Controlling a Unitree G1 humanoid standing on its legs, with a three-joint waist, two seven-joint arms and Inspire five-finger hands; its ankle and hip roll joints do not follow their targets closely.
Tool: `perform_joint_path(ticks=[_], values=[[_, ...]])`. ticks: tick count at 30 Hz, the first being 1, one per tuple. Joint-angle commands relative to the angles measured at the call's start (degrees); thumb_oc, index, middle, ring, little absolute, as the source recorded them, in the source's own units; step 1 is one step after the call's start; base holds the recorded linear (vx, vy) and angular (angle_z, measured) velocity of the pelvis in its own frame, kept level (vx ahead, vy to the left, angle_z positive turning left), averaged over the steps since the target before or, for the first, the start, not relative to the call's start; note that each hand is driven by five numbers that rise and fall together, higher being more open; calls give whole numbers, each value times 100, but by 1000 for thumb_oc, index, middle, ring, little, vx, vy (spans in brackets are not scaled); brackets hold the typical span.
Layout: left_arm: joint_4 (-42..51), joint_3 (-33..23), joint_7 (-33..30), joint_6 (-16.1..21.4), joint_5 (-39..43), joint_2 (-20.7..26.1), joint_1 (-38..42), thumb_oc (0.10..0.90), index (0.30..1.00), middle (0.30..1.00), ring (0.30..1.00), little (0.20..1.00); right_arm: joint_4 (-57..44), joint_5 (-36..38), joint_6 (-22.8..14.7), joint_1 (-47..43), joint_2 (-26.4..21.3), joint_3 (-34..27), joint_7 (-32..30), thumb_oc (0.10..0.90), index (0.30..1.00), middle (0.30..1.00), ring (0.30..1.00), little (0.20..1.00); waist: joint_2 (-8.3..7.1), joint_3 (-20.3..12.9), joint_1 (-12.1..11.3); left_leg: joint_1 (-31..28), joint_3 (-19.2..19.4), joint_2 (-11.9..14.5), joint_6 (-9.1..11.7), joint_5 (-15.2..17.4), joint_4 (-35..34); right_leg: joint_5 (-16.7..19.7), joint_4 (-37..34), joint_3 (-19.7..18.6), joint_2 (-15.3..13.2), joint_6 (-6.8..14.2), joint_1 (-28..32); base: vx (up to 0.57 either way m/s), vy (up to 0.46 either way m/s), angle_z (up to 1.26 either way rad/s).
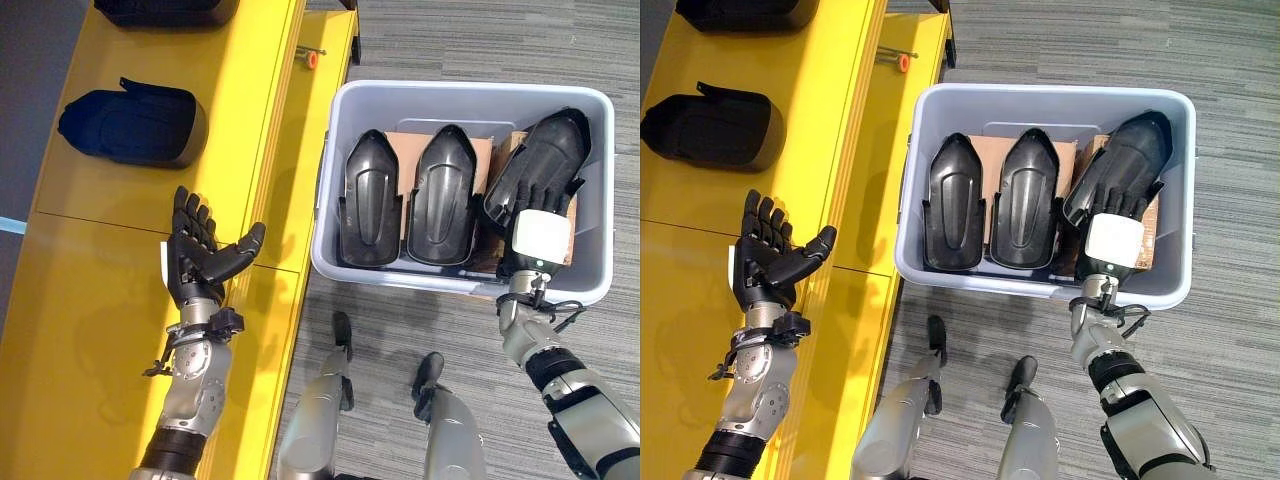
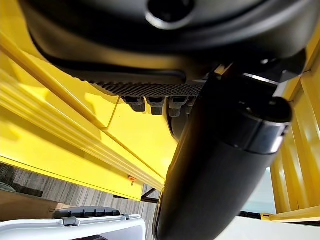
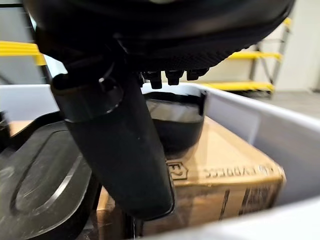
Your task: Move parts from the plastic box to the shelf.
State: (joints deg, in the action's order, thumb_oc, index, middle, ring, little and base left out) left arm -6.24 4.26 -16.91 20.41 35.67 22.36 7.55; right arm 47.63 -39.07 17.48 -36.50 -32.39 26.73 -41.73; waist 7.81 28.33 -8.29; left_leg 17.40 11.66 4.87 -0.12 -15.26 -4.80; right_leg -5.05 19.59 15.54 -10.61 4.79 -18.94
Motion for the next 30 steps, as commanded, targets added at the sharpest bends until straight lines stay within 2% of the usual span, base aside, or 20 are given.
perform_joint_path(ticks=[1, 12, 18, 21, 23, 26, 27, 30], values=[[205, 348, 336, 0, -3, 77, 161, 900, 1000, 1000, 1000, 1000, -234, -316, 328, -859, -573, 256, -518, 900, 1000, 1000, 1000, 1000, -63, 91, 36, -92, -266, -115, 367, 797, 254, -151, -29, 47, 331, -50, -28, 0, 0, 0], [48, 397, 573, 43, -16, 93, 238, 900, 1000, 1000, 1000, 1000, 366, -48, 716, -1054, -528, 671, -242, 900, 1000, 1000, 1000, 1000, -72, 146, -26, -34, -283, -120, 362, 798, 294, -204, 95, 81, 277, -40, -107, 2, -10, 0], [-23, 500, 570, -20, -131, 118, 311, 900, 1000, 1000, 1000, 1000, 782, 304, 735, -1266, -476, 836, -113, 900, 1000, 1000, 1000, 1000, -45, 146, -96, 87, -301, -123, 362, 801, 362, -231, 216, 130, 256, -46, -220, 11, -27, -1], [-51, 517, 571, -1, -176, 113, 311, 900, 1000, 1000, 1000, 1000, 962, 515, 632, -1310, -427, 843, -118, 900, 1000, 1000, 1000, 1000, -28, 146, -127, 147, -314, -131, 352, 795, 372, -229, 253, 144, 247, -42, -286, 9, -37, -1], [-96, 540, 639, 21, -157, 130, 312, 900, 1000, 1000, 1000, 1000, 1205, 559, 476, -1450, -392, 824, 151, 900, 1000, 1000, 1000, 1000, 3, 146, -175, 228, -331, -144, 347, 801, 408, -237, 311, 168, 224, -46, -368, 18, -52, 3], [-98, 553, 697, 50, -204, 122, 299, 900, 1000, 1000, 1000, 1000, 1363, 863, 463, -1541, -319, 830, 388, 900, 1000, 1000, 1000, 1000, 38, 146, -229, 353, -352, -158, 336, 811, 490, -258, 417, 201, 194, -70, -480, 15, -37, 3], [-94, 545, 738, 91, -218, 129, 268, 900, 1000, 1000, 1000, 1000, 1505, 500, 394, -1646, -314, 793, 550, 900, 1000, 1000, 1000, 1000, 81, 146, -281, 489, -410, -181, 328, 820, 580, -277, 526, 214, 170, -94, -615, 7, -31, 5], [-93, 532, 777, 79, -168, 144, 247, 900, 1000, 1000, 1000, 1000, 1604, 78, 498, -1784, -371, 892, 694, 900, 1000, 1000, 1000, 1000, 120, 146, -328, 613, -462, -207, 317, 836, 687, -314, 656, 228, 148, -117, -728, 0, 0, 0]])
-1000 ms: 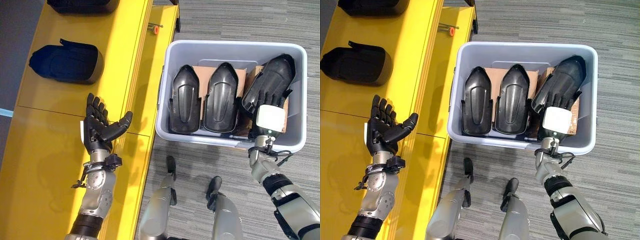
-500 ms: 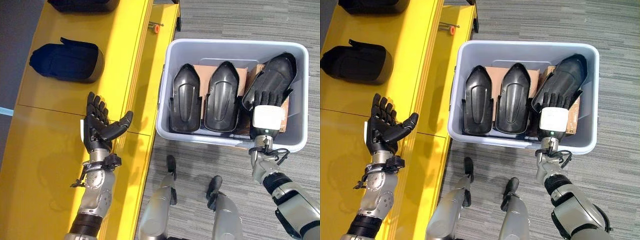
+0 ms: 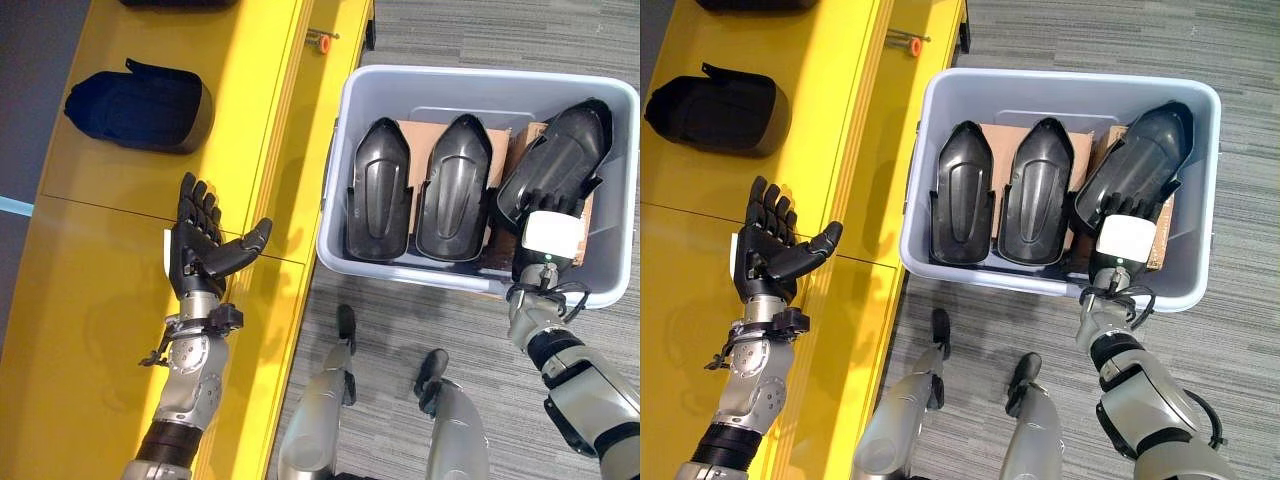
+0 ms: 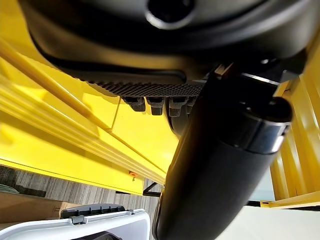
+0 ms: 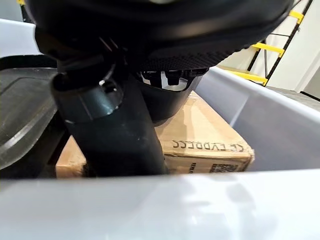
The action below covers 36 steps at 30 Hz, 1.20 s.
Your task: Move parts from the plastic box to the shelf.
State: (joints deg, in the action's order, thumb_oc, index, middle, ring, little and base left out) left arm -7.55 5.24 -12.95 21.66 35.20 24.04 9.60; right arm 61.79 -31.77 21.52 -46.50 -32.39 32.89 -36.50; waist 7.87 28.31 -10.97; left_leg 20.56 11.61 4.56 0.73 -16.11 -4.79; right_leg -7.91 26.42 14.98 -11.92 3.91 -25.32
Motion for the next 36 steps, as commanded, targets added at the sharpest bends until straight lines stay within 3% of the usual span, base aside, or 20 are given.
perform_joint_path(ticks=[1, 4, 8, 10, 13, 14, 15, 16, 19, 23, 24, 28, 32, 36], values=[[34, 430, 398, -52, -96, -15, 37, 900, 1000, 1000, 1000, 1000, 215, -810, 93, -875, -416, 354, 278, 900, 1000, 1000, 1000, 1000, 127, 148, -79, 364, -474, -189, 231, 922, 735, -40, 20, 291, 274, -38, -147, 8, -30, 4], [16, 421, 486, -32, -72, 22, 13, 900, 1000, 1000, 1000, 1000, 285, -710, 161, -1066, -493, 637, 581, 900, 1000, 1000, 1000, 1000, 157, 148, -140, 569, -477, -176, 237, 918, 860, -89, 218, 326, 241, -55, -352, -7, -54, 3], [-90, 418, 618, 73, -50, 38, -14, 900, 1000, 1000, 1000, 1000, 502, -1838, 371, -1259, -465, 959, 777, 900, 1000, 1000, 1000, 1000, 210, 148, -231, 750, -523, -173, 227, 917, 980, -147, 412, 358, 212, -74, -525, -23, -54, 3], [-152, 463, 729, 192, -62, 49, -40, 900, 1000, 1000, 1000, 1000, 590, -2206, 475, -1327, -464, 1245, 1223, 900, 1000, 1000, 1000, 1000, 224, 148, -290, 810, -537, -147, 241, 880, 981, -172, 463, 389, 205, -72, -566, 3, -99, -8], [-133, 446, 804, 212, -91, 29, -102, 900, 1000, 1000, 1000, 1000, 746, -613, 512, -1197, -278, 1260, 1460, 900, 1000, 1000, 1000, 1000, 194, 148, -293, 727, -569, -186, 291, 966, 943, -339, 543, 335, 141, -14, -524, 31, -67, 2], [-123, 443, 822, 201, -90, 29, -99, 900, 1000, 1000, 1000, 1000, 823, -257, 525, -1176, -204, 1215, 1542, 857, 940, 940, 940, 940, 201, 148, -302, 734, -577, -182, 295, 961, 935, -342, 543, 338, 142, -22, -529, -6, -35, 4], [-91, 432, 830, 170, -100, 29, -104, 900, 1000, 1000, 1000, 1000, 900, 84, 430, -1135, -156, 1146, 1726, 576, 547, 547, 547, 547, 208, 148, -307, 737, -583, -180, 295, 956, 930, -346, 548, 343, 148, -31, -531, -7, -34, -2], [-76, 423, 833, 148, -109, 26, -103, 900, 1000, 1000, 1000, 1000, 965, 468, 386, -1100, -114, 1086, 1756, 400, 300, 300, 300, 300, 214, 148, -309, 744, -583, -175, 297, 948, 928, -347, 564, 344, 150, -35, -541, -7, -28, -4], [26, 422, 792, 50, -78, 58, -89, 900, 1000, 1000, 1000, 1000, 1191, 1813, 340, -1056, 73, 629, 1888, 400, 300, 300, 300, 300, 240, 148, -304, 758, -601, -160, 310, 937, 929, -362, 608, 316, 162, -67, -572, -4, -7, 4], [134, 418, 789, -67, -16, 63, -77, 900, 1000, 1000, 1000, 1000, 1420, 1754, 197, -1000, 159, -96, 2099, 400, 300, 300, 300, 300, 263, 148, -279, 703, -630, -171, 310, 963, 939, -395, 640, 294, 172, -101, -530, -20, 4, 1], [164, 424, 769, -86, -5, 65, -40, 900, 1000, 1000, 1000, 1000, 1437, 1688, 184, -1019, 165, -232, 2125, 400, 300, 300, 300, 300, 311, 148, -302, 798, -620, -106, 278, 855, 952, -248, 596, 346, 233, -171, -601, -77, 16, 5], [213, 495, 699, -113, 45, 56, -22, 900, 1000, 1000, 1000, 1000, 1481, 1709, 60, -871, 170, -570, 2228, 400, 300, 300, 300, 300, 289, 148, -241, 594, -622, -94, 294, 879, 932, -240, 499, 304, 274, -171, -402, -20, 4, 1], [271, 556, 611, -125, 108, 60, 28, 900, 1000, 1000, 1000, 1000, 1433, 1800, -44, -674, 193, -750, 1851, 400, 300, 300, 300, 300, 227, 148, -149, 283, -622, -85, 305, 906, 883, -213, 327, 249, 325, -155, -95, -3, 11, 2], [287, 592, 523, -116, 190, 70, 22, 900, 1000, 1000, 1000, 1000, 1250, 1401, -170, -465, 185, -858, 1316, 400, 300, 300, 300, 300, 151, 148, -11, -171, -604, -11, 352, 882, 730, -131, -20, 178, 440, -135, 370, -1, 5, 1]])
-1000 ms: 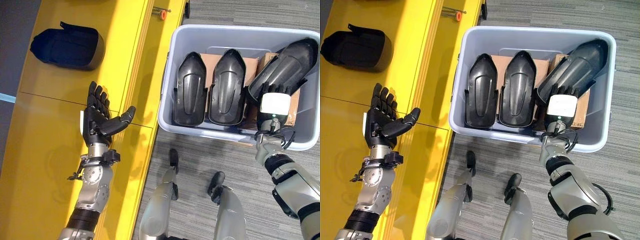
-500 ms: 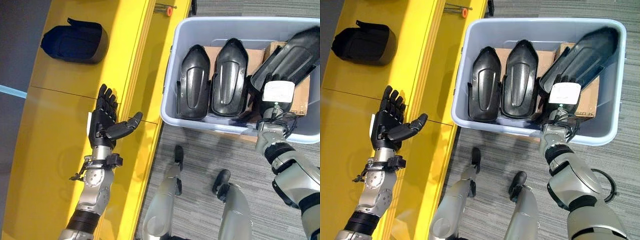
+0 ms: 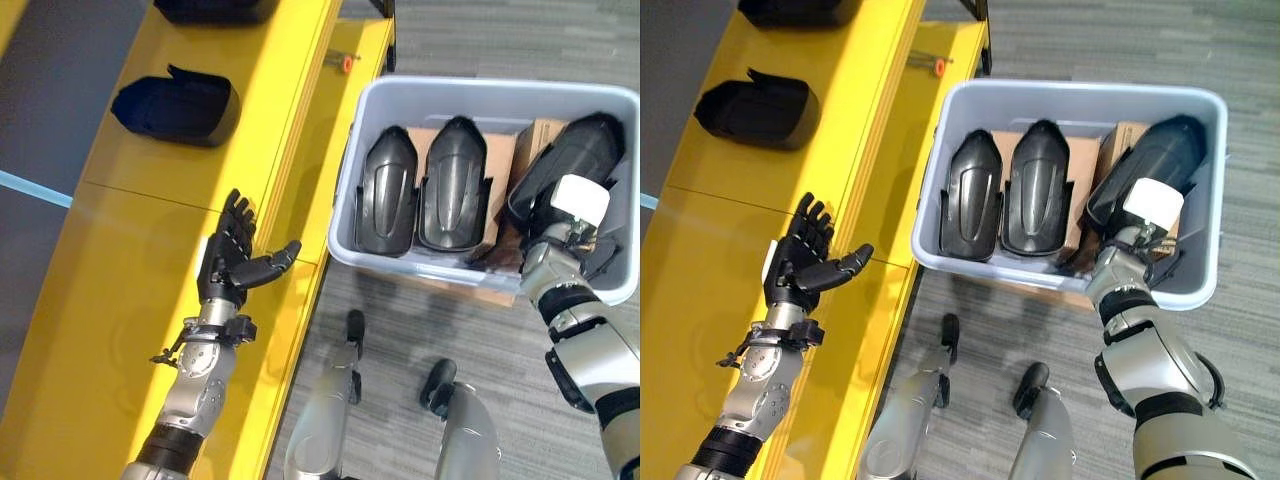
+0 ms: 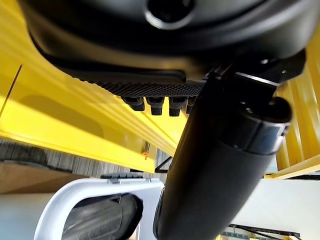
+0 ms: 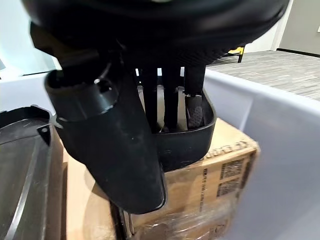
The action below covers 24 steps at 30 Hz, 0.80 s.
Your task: Move parts from the plastic box to the shelf.
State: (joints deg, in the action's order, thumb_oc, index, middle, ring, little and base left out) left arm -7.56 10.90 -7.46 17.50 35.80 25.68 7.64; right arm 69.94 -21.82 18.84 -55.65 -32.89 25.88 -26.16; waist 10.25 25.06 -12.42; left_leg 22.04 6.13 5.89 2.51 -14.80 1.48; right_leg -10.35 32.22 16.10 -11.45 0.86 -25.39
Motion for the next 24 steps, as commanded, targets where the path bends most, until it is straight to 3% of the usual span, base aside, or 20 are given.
perform_joint_path(ticks=[1, 5, 8, 9, 10, 13, 17, 22, 24], values=[[258, 32, -32, 308, 134, -106, 222, 900, 1000, 1000, 1000, 1000, 374, 346, 47, 510, 244, -139, 80, 400, 300, 300, 300, 300, -110, 473, 174, -462, -49, -121, 188, 741, 53, 137, -715, 46, 425, 176, 529, 0, 0, 0], [219, 86, -103, 383, 126, -158, 219, 900, 1000, 1000, 1000, 1000, 39, 658, -353, 686, 237, -141, -852, 400, 300, 300, 300, 300, -198, 355, 293, -784, -8, -30, 222, 730, -53, 226, -1045, -2, 479, 180, 882, 1, 39, -10], [207, 50, -200, 396, 304, -151, 148, 900, 1000, 1000, 1000, 1000, -681, 1414, -1067, 996, 204, -338, -1488, 400, 300, 300, 300, 300, -324, 170, 459, -1112, 74, 65, 259, 742, -192, 324, -1398, -76, 517, 197, 1231, 36, 52, -16], [275, -39, -328, 364, 418, -197, 12, 900, 1000, 1000, 1000, 1000, -1395, 1619, -1415, 1298, 171, -546, -1789, 400, 300, 300, 300, 300, -406, 59, 601, -1328, 129, 133, 296, 748, -288, 373, -1635, -143, 556, 199, 1475, 80, 67, -11], [275, -61, -342, 381, 427, -213, -19, 900, 1000, 1000, 1000, 1000, -1542, 1629, -1498, 1363, 169, -598, -1857, 400, 300, 300, 300, 300, -415, 19, 625, -1345, 145, 157, 306, 736, -304, 406, -1702, -157, 580, 191, 1508, 94, 71, -16], [353, -197, -431, 366, 405, -368, -220, 900, 1000, 1000, 1000, 1000, -2499, 1332, -1883, 1887, 216, -919, -2194, 400, 300, 300, 300, 300, -498, -148, 797, -1594, 214, 225, 340, 711, -394, 472, -1947, -253, 611, 175, 1788, 107, 69, -23], [535, -359, -616, 276, 306, -619, -560, 900, 1000, 1000, 1000, 1000, -4440, 380, -2133, 2850, 190, -1487, -2298, 400, 300, 300, 300, 300, -557, -429, 1051, -1871, 336, 305, 351, 744, -353, 435, -1987, -303, 617, 141, 2100, 129, 77, -22], [574, -447, -795, 218, 414, -890, -854, 900, 1000, 1000, 1000, 1000, -5924, -430, -2558, 3506, 200, -1752, -2055, 400, 300, 300, 300, 300, -551, -672, 1240, -2041, 413, 359, 352, 789, -235, 332, -1942, -336, 626, 100, 2353, 102, 54, -14], [642, -545, -866, 178, 333, -975, -1021, 900, 1000, 1000, 1000, 1000, -6534, -902, -2726, 3701, 213, -1652, -1683, 400, 300, 300, 300, 300, -569, -782, 1255, -2082, 462, 412, 351, 798, -135, 274, -1904, -293, 607, 53, 2493, 140, -7, -14]])
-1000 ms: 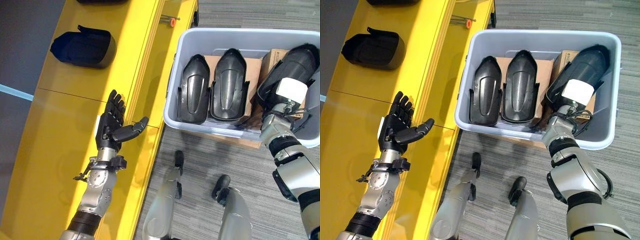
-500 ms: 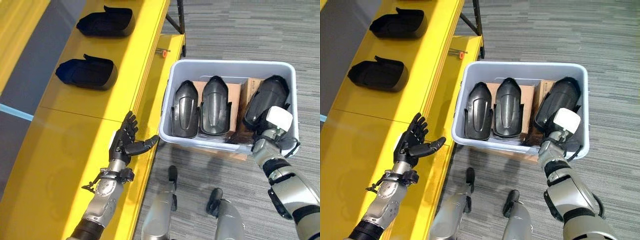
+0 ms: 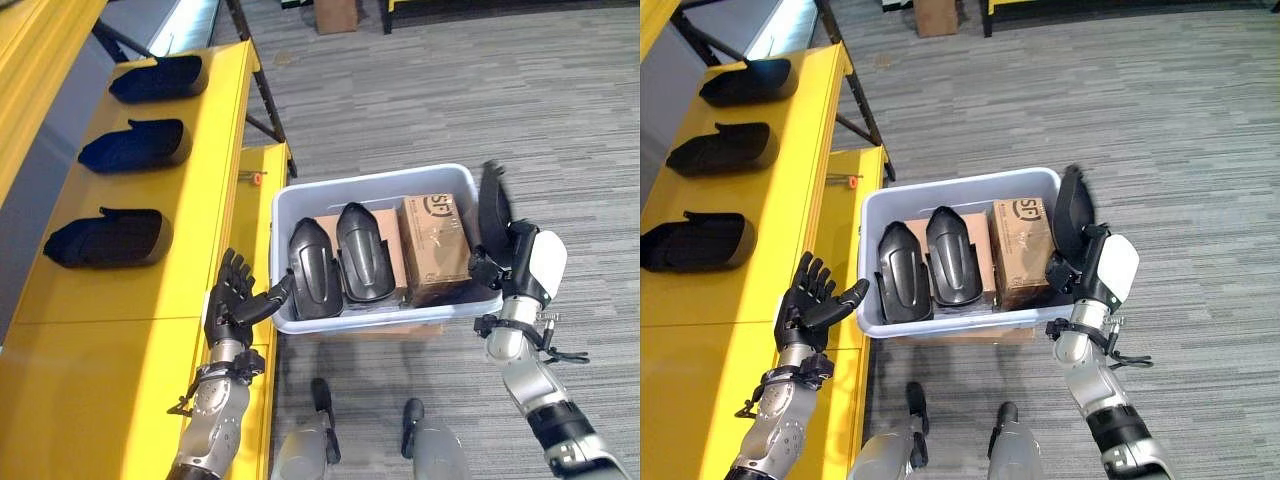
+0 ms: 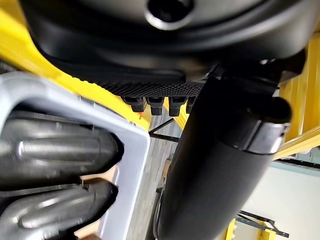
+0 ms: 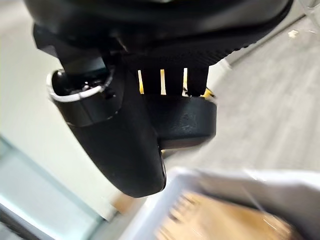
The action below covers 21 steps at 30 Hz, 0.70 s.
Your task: Move parts from the plastic box to the shelf.
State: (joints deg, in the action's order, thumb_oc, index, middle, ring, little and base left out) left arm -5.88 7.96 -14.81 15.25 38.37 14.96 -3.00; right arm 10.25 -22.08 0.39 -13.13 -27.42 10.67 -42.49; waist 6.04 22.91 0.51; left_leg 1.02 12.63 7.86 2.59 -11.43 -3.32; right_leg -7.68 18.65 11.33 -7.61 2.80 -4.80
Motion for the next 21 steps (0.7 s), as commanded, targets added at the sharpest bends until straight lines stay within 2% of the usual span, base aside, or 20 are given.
perform_joint_path(ticks=[1, 3, 4, 5, 6, 7, 8, 9, 10, 13, 14, 16, 21], values=[[528, -323, -157, 363, 81, 84, -53, 900, 1000, 1000, 1000, 1000, -953, -1179, -1142, -457, -389, -40, 262, 400, 300, 300, 300, 300, -174, -603, -53, 17, -127, 265, 336, 486, 489, -59, -483, 262, 205, -180, 529, 117, -33, -6], [564, -380, -120, 313, 90, 79, -121, 900, 1000, 1000, 1000, 1000, -1165, -1249, -1187, -449, -404, 73, 467, 400, 300, 300, 300, 300, -193, -615, -77, 13, -71, 302, 347, 450, 574, -58, -487, 340, 185, -189, 579, 52, -49, 0], [606, -441, -38, 223, 112, 72, -161, 900, 1000, 1000, 1000, 1000, -1353, -1311, -1296, -467, -409, 249, 664, 400, 300, 300, 300, 300, -199, -619, -98, 14, 152, 374, 362, 409, 670, -58, -520, 499, 151, -208, 645, 9, -44, 6], [612, -443, -25, 216, 115, 73, -166, 900, 1000, 1000, 1000, 1000, -1370, -1328, -1310, -465, -403, 268, 685, 400, 300, 300, 300, 300, -200, -619, -95, 15, 187, 387, 365, 404, 684, -58, -526, 522, 148, -211, 655, -61, -51, 16], [645, -451, 143, 128, 77, 58, -157, 900, 1000, 1000, 1000, 1000, -1498, -1353, -1380, -446, -409, 382, 795, 400, 300, 300, 300, 300, -212, -638, -71, -7, 608, 514, 371, 385, 743, -48, -569, 730, 92, -220, 693, -73, -30, 23], [659, -446, 167, 110, 72, 62, -150, 900, 1000, 1000, 1000, 1000, -1527, -1356, -1366, -438, -399, 396, 804, 400, 300, 300, 300, 300, -217, -639, -60, -15, 676, 534, 372, 387, 759, -43, -574, 764, 82, -219, 695, -41, -29, 35], [677, -429, 186, 97, 63, 69, -139, 900, 1000, 1000, 1000, 1000, -1561, -1360, -1389, -421, -388, 416, 843, 400, 300, 300, 300, 300, -244, -653, -43, -70, 711, 529, 425, 455, 776, -111, -565, 767, 44, -182, 730, -67, -8, 49], [734, -427, 197, 60, 60, 103, -119, 900, 1000, 1000, 1000, 1000, -1619, -1353, -1428, -419, -380, 471, 927, 400, 300, 300, 300, 300, -277, -642, -4, -102, 940, 591, 344, 496, 879, -66, -547, 913, -1, -211, 699, -58, -3, 62], [795, -403, 190, 19, 81, 142, -86, 900, 1000, 1000, 1000, 1000, -1668, -1361, -1418, -414, -370, 537, 942, 400, 300, 300, 300, 300, -364, -676, 12, -203, 953, 586, 362, 716, 1049, -147, -499, 908, -71, -175, 694, -126, 10, 70], [882, -379, 160, 10, 138, 211, -58, 900, 1000, 1000, 1000, 1000, -1714, -1371, -1484, -418, -351, 648, 1044, 400, 300, 300, 300, 300, -486, -729, 23, -296, 1051, 609, 296, 911, 1371, -134, -490, 1008, -134, -200, 653, -88, 18, 62], [992, -356, 149, -68, 155, 251, -12, 900, 1000, 1000, 1000, 1000, -1793, -1415, -1576, -409, -340, 716, 1189, 400, 300, 300, 300, 300, -602, -815, 24, -398, 1140, 648, 285, 993, 1734, -104, -561, 1134, -138, -257, 642, -93, 13, 75], [1058, -340, 180, -128, 128, 270, 12, 900, 1000, 1000, 1000, 1000, -1821, -1404, -1660, -433, -377, 757, 1272, 400, 300, 300, 300, 300, -644, -889, 19, -491, 1179, 603, 257, 1113, 1821, -86, -612, 1202, -129, -284, 629, -80, 66, 63], [1133, -205, 435, -243, 100, 378, 51, 900, 1000, 1000, 1000, 1000, -2036, -1657, -1862, -527, -523, 879, 1523, 400, 300, 300, 300, 300, -637, -1050, -41, -685, 1379, 439, 148, 1311, 1071, -19, -628, 1398, -181, -183, 582, -51, 176, 41]])
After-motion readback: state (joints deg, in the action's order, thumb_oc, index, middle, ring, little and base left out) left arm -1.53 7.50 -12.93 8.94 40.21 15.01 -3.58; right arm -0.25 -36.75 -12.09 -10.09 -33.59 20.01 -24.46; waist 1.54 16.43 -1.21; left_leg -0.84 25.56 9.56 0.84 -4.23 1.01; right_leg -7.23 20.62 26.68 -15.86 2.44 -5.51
